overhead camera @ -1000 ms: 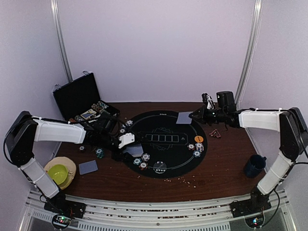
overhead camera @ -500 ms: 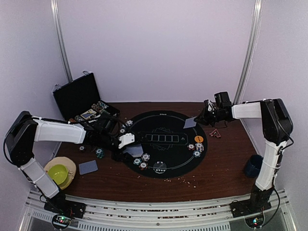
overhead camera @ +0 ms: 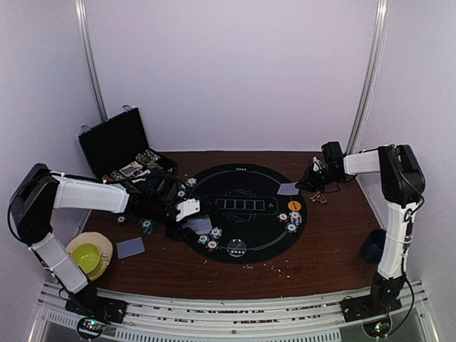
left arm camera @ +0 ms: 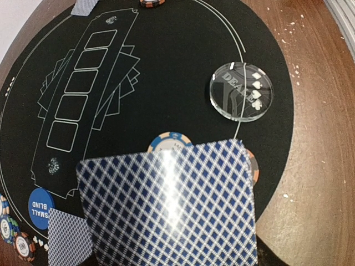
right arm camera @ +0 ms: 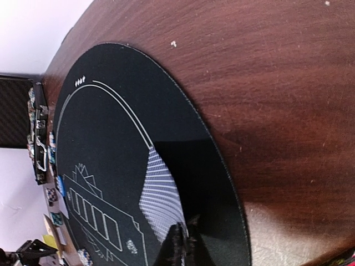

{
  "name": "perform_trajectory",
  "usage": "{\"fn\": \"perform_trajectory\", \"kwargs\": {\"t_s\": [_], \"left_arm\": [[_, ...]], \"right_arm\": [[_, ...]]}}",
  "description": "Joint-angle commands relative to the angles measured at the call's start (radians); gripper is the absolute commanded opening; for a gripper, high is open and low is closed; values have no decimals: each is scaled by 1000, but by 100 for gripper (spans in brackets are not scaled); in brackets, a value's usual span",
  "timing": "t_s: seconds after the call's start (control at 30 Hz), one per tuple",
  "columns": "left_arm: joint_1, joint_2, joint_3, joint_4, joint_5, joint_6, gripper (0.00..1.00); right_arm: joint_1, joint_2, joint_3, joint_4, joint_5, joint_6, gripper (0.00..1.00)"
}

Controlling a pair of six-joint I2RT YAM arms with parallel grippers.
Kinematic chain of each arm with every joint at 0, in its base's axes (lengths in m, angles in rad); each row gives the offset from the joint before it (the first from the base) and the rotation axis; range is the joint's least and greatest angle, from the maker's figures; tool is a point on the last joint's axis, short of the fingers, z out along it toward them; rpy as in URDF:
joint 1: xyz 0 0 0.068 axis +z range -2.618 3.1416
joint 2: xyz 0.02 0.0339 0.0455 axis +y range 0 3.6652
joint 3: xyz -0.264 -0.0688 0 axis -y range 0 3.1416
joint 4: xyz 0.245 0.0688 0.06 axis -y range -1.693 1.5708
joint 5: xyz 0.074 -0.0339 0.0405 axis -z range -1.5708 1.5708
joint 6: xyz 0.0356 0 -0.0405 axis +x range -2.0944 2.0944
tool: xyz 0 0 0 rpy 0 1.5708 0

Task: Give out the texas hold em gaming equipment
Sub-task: Distribute the poker card in the big blind area.

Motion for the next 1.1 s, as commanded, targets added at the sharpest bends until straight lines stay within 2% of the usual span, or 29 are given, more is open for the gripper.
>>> {"fn": "perform_trajectory", "kwargs": {"t_s": [0.0,0.23,0.4,0.53,0.77,0.93,1.07], "left_arm": [[4,5,21,22,11,-1,51],[2,9,20,22,12,0,51],[3,6,20,22,13,0,52],[3,11,22,22,12,0,51],[3,11,20,22,11,0,51],[3,6,21,23,9,-2,51],[3,-13,12,30,13,-1,51]], "right_arm": [[-13,39,68,-43,18,-34,10],[-15,67,96,-56,61,-39,28],[-14,35,106,-89,153,-48,40],[-13,-32,85,-91,244,-44,55],[37,-241,-31,0,306,0,65],[161,-353,-40,0,347,-4,69],[276,-450,-146,117,314,25,70]]}}
